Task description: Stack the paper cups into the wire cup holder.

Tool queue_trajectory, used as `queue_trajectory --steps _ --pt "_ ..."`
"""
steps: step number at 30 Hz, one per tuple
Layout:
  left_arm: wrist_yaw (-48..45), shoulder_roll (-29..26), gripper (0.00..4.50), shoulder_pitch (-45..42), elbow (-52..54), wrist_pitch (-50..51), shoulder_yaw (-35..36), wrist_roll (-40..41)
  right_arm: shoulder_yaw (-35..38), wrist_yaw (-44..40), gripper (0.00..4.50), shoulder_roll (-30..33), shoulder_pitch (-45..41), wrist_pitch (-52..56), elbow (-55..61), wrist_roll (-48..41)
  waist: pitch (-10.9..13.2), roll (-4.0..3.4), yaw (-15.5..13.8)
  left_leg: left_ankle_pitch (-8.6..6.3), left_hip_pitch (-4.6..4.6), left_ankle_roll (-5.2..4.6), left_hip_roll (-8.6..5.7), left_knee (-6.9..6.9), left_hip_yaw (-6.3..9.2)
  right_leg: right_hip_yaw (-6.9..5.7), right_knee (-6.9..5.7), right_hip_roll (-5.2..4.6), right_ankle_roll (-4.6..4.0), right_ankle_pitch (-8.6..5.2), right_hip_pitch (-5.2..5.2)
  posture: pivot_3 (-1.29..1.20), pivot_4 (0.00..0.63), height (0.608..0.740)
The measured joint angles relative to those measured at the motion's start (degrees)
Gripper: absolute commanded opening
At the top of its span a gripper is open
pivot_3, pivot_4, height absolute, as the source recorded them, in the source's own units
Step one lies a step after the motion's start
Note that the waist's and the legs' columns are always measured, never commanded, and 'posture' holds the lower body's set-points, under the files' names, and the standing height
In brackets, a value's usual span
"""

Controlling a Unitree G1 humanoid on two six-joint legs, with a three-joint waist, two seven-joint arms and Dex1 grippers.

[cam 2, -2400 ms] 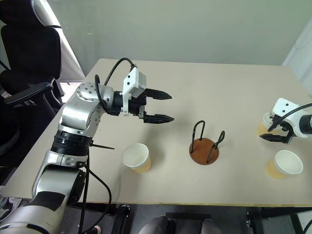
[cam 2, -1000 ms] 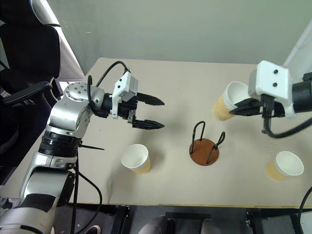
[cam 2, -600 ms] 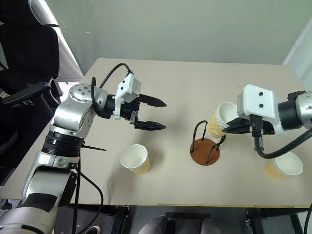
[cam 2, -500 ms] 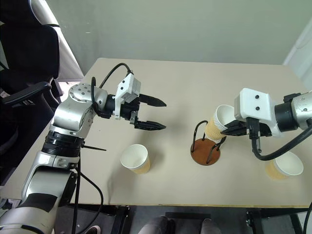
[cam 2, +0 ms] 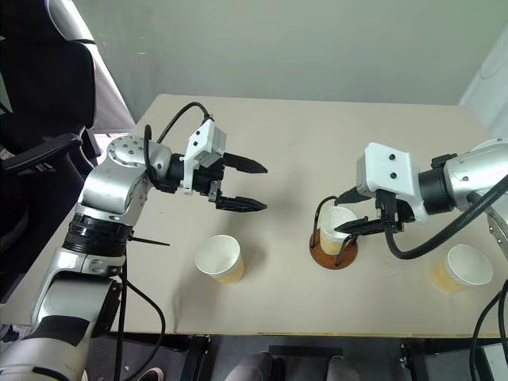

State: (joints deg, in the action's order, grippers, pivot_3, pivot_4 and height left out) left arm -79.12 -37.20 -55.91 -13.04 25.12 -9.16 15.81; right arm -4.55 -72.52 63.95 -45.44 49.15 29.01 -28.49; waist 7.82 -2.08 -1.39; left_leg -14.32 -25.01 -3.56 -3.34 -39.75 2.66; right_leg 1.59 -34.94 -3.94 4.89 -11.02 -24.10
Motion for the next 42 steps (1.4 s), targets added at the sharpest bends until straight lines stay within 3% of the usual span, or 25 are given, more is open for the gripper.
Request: queue_trajectory --steps 6,21,31,42 --pt "-0.07 -1.6 4.5 0.99 2.29 0.43 0.0 0.06 1.23 2.38 2.25 -0.31 -0.12 1.15 -0.09 -1.65 0.0 0.0 0.06 0.0 0.0 0.0 0.0 0.0 0.0 0.0 -0.02 0.0 -0.01 -0.01 -0.02 0.0 0.15 0.74" --pt "-4.95 -17.09 4.5 8.25 18.92 4.04 3.34 5.23 10.7 5.94 2.25 1.32 -0.1 9.25 -0.12 -13.73 0.0 0.0 0.33 -0.01 0.01 0.02 0.0 0.06 0.04 0.02 -0.03 0.06 -0.13 -0.1 -0.06 0.0 0.15 0.74" --pt "-5.32 -23.24 4.5 9.26 27.93 4.02 3.76 5.66 10.92 3.06 2.25 5.23 0.25 10.16 -0.54 -19.79 0.0 0.0 0.55 -0.02 0.02 0.03 0.0 0.12 0.06 0.03 0.0 0.07 -0.16 -0.13 -0.06 0.0 0.15 0.74" --pt "-5.31 -28.01 4.5 15.28 34.49 1.41 2.33 2.24 9.87 -2.04 2.25 10.02 -1.22 8.97 -4.13 -20.48 0.0 0.0 0.95 -0.03 0.04 0.05 0.01 0.21 0.07 0.03 -0.02 0.06 -0.26 -0.19 -0.1 0.0 0.15 0.74"
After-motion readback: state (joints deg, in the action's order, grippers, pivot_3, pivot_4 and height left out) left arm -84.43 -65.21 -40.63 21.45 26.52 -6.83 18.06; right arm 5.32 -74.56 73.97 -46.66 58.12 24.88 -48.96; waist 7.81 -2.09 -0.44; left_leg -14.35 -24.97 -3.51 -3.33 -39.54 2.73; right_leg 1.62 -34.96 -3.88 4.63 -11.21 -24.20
